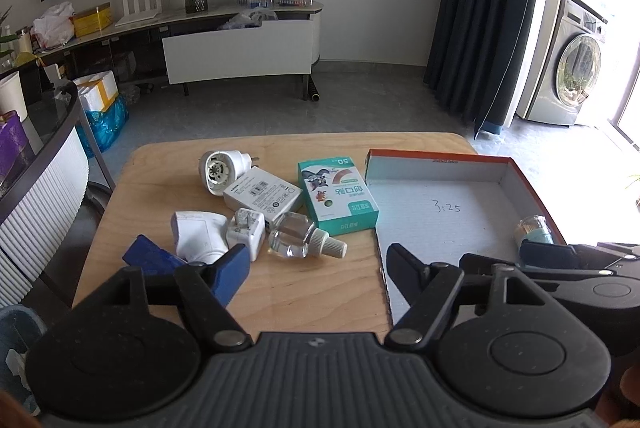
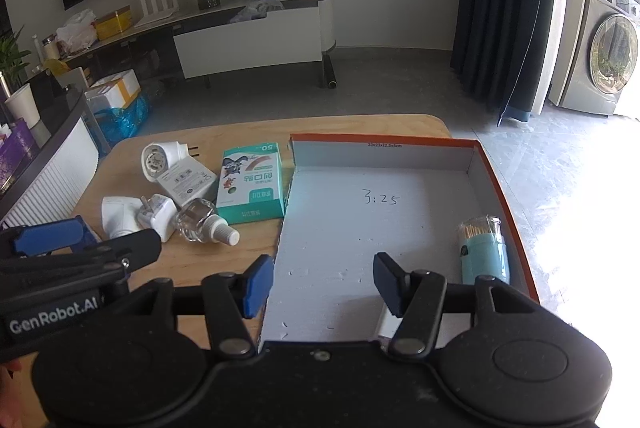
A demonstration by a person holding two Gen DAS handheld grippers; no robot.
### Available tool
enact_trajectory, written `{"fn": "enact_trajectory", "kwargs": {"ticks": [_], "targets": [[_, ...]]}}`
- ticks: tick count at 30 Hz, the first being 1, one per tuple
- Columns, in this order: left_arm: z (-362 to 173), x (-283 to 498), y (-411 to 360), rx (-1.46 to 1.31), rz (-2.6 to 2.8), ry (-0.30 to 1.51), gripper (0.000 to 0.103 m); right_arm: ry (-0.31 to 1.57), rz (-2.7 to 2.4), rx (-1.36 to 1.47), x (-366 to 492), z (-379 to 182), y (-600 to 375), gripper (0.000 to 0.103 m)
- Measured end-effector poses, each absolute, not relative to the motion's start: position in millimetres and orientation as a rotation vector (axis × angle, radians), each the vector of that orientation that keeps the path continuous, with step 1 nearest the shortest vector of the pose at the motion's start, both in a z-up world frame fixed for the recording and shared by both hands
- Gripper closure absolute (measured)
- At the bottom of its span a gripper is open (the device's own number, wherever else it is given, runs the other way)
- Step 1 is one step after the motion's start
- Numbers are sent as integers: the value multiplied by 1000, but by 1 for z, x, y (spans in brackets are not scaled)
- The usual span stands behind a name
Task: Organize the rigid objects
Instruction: 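Withdraw both open tools from the tray back toward the remaining objects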
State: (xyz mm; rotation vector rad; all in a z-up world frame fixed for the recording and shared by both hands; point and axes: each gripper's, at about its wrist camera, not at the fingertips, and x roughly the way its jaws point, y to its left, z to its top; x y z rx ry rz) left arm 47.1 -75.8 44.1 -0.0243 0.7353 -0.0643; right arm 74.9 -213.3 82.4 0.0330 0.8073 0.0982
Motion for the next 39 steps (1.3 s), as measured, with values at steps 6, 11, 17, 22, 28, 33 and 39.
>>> {"fn": "enact_trajectory", "kwargs": {"ticks": [6, 11, 17, 22, 28, 33, 39], "targets": [[42, 45, -65, -27, -48, 737, 26, 814, 117, 22, 77, 81, -202, 34], [42, 44, -57, -25, -31, 734, 26, 820, 133, 16, 78, 80, -192, 34], [40, 43, -44, -34, -9, 736, 25, 827, 155, 1, 82, 77, -177, 34], [39, 43, -36, -37, 6, 737, 25, 834, 171, -7, 83, 75, -166, 34], [38, 43, -27, -45, 19, 740, 25, 839, 183, -15, 84, 74, -157, 34], [35, 44, -21, -50, 27, 746, 26, 847, 193, -20, 86, 71, -150, 34], [30, 44, -12, -56, 35, 755, 25, 858, 204, -26, 89, 67, -141, 34]]}}
